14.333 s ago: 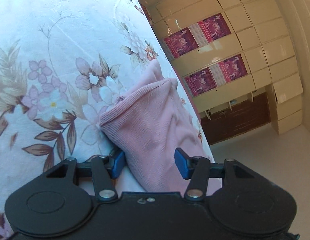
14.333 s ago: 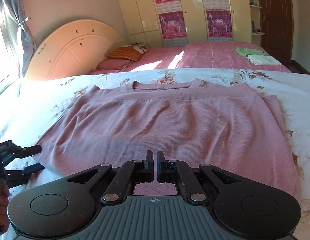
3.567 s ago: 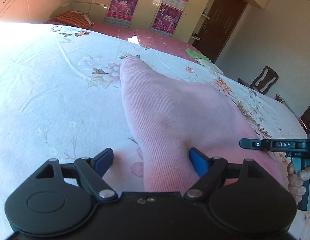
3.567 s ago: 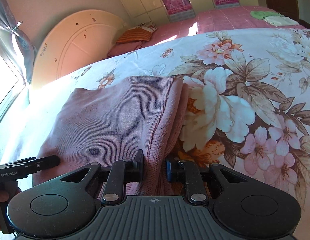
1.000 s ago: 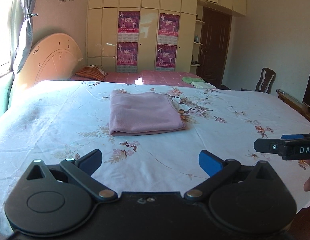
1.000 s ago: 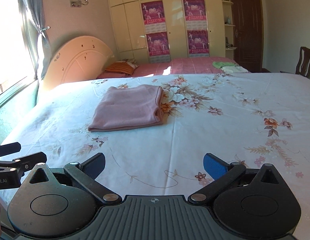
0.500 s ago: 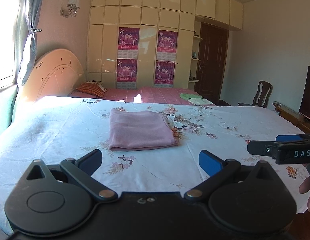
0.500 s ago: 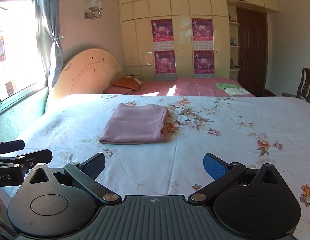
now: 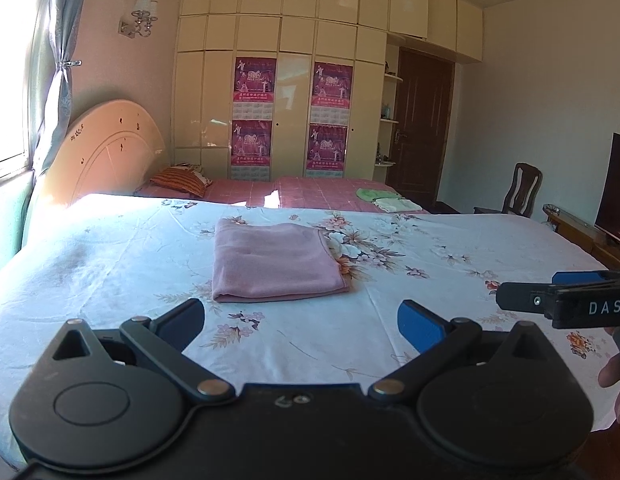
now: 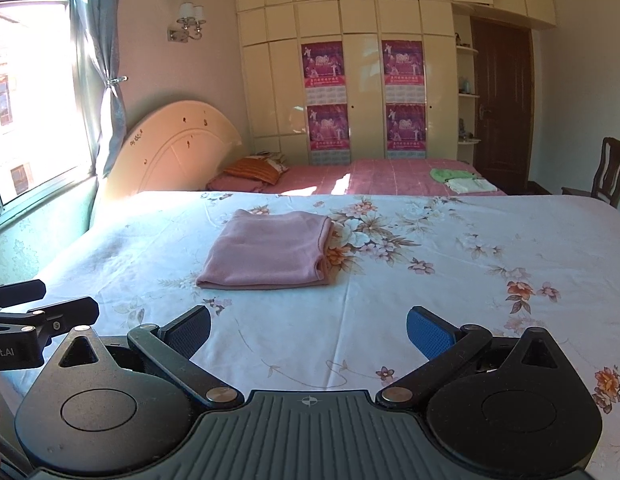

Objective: Fold small clothes

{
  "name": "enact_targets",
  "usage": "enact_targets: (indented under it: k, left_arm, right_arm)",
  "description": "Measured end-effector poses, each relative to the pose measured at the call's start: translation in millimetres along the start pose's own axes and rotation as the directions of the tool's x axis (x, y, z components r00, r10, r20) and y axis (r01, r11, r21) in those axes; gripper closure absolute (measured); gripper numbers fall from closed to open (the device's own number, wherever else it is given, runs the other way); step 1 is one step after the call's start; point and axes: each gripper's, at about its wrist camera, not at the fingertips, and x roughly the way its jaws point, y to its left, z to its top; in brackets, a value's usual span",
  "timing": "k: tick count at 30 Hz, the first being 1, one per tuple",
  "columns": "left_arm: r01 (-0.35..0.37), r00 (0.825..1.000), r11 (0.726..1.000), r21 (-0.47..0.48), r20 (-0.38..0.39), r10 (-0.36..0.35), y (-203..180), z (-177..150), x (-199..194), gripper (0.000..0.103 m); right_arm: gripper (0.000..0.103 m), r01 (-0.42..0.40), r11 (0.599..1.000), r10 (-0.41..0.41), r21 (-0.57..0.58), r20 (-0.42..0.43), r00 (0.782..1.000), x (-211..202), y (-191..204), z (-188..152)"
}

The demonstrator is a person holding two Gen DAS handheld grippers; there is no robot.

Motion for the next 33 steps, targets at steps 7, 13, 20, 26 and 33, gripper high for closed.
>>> enact_targets:
  k: [7,13,20,26,33]
  left_arm:
    - [-0.001,1.000,1.000,0.003,0.006,0.001,-2.5,2.0,-1.0,0.000]
    - [-0.004,1.000,1.000,0.000,0.007,0.004,-1.7,2.5,-0.6,0.000]
    - [-0.007,1.000,1.000,-0.001,0.005,0.007,-1.3,2.9,-0.3,0.000]
    - [-0.007,1.000,1.000,0.001,0.008,0.007,-0.8,3.4,0.7,0.000]
    - [-0.012,1.000,1.000,-0.002,0.009,0.012,1.2,4.9,2.8,0.000]
  right_arm:
    - [0.000,0.003,1.000,-0.003,0.009,0.003,1.000,-1.1,-1.5,-1.1]
    - [0.000,0.003,1.000,-0.003,0.014,0.009,1.000,-0.3,-2.3,0.6]
    - [0.000,-0.007,1.000,0.007,0.010,0.009,1.000,2.8,1.5,2.2]
    - [0.000,-0.009,1.000,0.009,0.006,0.010,1.000,4.0,2.7,2.5]
    - [0.000,-0.012,1.000,0.012,-0.001,0.009,1.000,4.2,3.4,3.2]
